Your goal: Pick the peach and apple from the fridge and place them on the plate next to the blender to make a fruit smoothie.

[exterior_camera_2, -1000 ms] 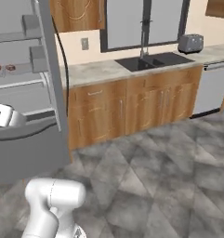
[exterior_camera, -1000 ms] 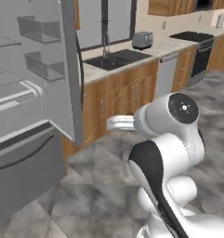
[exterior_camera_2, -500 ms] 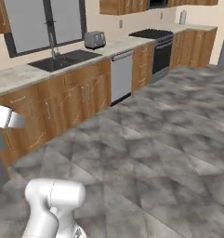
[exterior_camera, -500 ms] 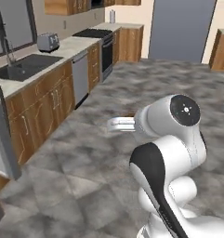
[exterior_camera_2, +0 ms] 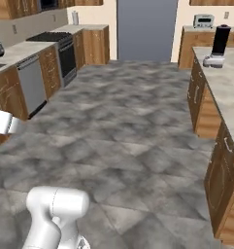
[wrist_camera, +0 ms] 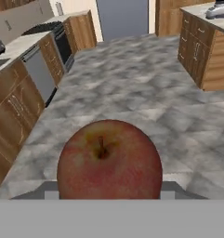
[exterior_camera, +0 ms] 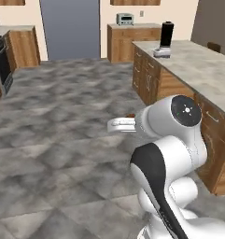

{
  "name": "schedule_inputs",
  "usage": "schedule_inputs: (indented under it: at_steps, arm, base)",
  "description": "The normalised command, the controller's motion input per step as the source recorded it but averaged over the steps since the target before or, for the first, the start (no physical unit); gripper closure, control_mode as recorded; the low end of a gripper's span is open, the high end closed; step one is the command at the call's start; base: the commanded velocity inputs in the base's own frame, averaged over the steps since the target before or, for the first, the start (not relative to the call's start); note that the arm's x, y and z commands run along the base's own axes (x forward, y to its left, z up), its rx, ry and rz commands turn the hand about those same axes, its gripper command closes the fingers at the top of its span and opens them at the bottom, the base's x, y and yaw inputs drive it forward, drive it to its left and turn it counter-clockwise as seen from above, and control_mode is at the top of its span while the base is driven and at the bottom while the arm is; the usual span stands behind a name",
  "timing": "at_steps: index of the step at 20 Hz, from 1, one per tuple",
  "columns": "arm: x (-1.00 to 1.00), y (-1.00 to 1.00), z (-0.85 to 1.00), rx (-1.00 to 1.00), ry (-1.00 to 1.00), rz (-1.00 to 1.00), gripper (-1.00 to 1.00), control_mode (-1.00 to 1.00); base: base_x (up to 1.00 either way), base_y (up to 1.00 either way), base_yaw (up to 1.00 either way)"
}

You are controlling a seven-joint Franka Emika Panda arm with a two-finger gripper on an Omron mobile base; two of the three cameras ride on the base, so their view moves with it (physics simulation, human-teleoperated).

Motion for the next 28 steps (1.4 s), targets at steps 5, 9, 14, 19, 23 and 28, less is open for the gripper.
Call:
schedule_inputs:
  at_steps: [5, 9, 14, 19, 23, 28]
  arm:
    - [0.0, 0.0, 0.0, 0.0, 0.0, 0.0, 1.0, 1.0]
    - [0.0, 0.0, 0.0, 0.0, 0.0, 0.0, 1.0, 1.0]
    - [0.0, 0.0, 0.0, 0.0, 0.0, 0.0, 1.0, 1.0]
    - [0.0, 0.0, 0.0, 0.0, 0.0, 0.0, 1.0, 1.0]
    - [0.0, 0.0, 0.0, 0.0, 0.0, 0.0, 1.0, 1.0]
    - [0.0, 0.0, 0.0, 0.0, 0.0, 0.0, 1.0, 1.0]
  base:
    - [0.26, 0.0, -0.68]
    - [0.73, 0.19, -0.5]
    - [1.0, 0.62, -0.28]
    - [1.0, 0.77, -0.25]
    - [1.0, 0.88, -0.25]
    - [1.0, 0.97, -0.29]
